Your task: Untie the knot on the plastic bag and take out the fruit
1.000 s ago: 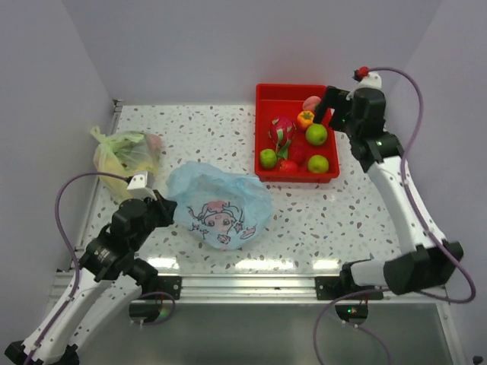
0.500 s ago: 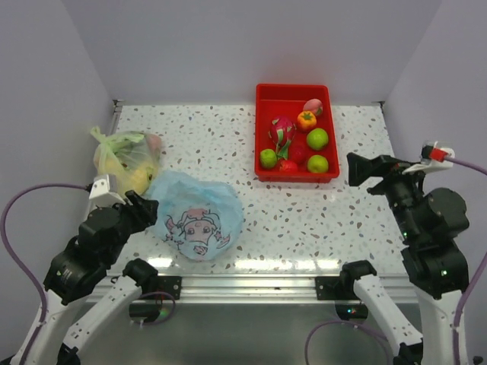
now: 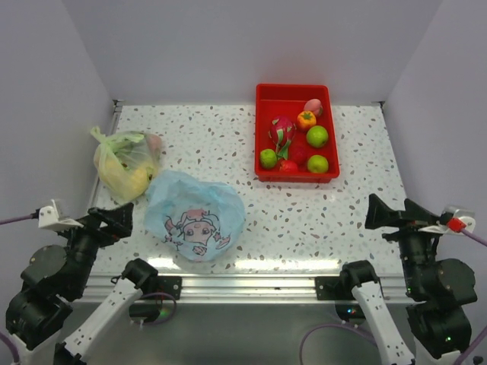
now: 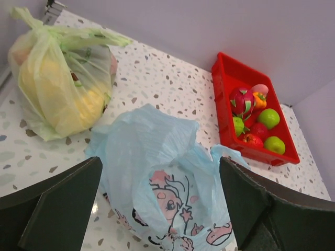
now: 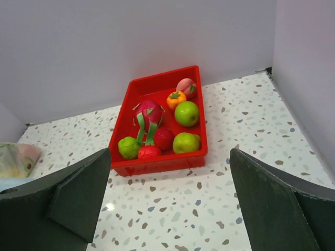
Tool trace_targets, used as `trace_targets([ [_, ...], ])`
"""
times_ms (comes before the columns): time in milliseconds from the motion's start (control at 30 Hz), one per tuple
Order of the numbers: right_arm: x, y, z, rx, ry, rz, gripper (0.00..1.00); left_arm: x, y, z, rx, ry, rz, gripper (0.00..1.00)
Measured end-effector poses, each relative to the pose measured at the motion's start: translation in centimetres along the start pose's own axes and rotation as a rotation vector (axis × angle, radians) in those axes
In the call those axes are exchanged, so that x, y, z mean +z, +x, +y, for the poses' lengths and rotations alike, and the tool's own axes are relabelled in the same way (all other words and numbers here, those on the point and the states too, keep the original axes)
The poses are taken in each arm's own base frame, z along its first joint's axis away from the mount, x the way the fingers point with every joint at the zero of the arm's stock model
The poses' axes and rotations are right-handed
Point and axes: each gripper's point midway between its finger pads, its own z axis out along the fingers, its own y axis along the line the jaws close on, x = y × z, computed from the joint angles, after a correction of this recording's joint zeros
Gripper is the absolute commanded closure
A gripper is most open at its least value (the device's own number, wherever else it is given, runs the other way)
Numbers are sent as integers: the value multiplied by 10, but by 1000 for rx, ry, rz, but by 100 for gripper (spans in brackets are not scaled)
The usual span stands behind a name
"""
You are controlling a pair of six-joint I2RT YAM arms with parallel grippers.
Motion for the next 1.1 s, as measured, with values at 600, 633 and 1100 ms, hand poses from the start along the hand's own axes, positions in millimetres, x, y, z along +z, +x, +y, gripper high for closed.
trace_targets([
  [600, -9, 37, -17, -80, 17, 32, 1, -37, -41, 44, -100, -74, -285, 0],
  [633, -9, 38, -17, -82, 16, 34, 1, -37, -41, 45, -100, -80, -287, 0],
  [1100, -4, 46, -17, -91, 13, 51, 1, -31, -35, 50, -89, -114, -279, 0],
])
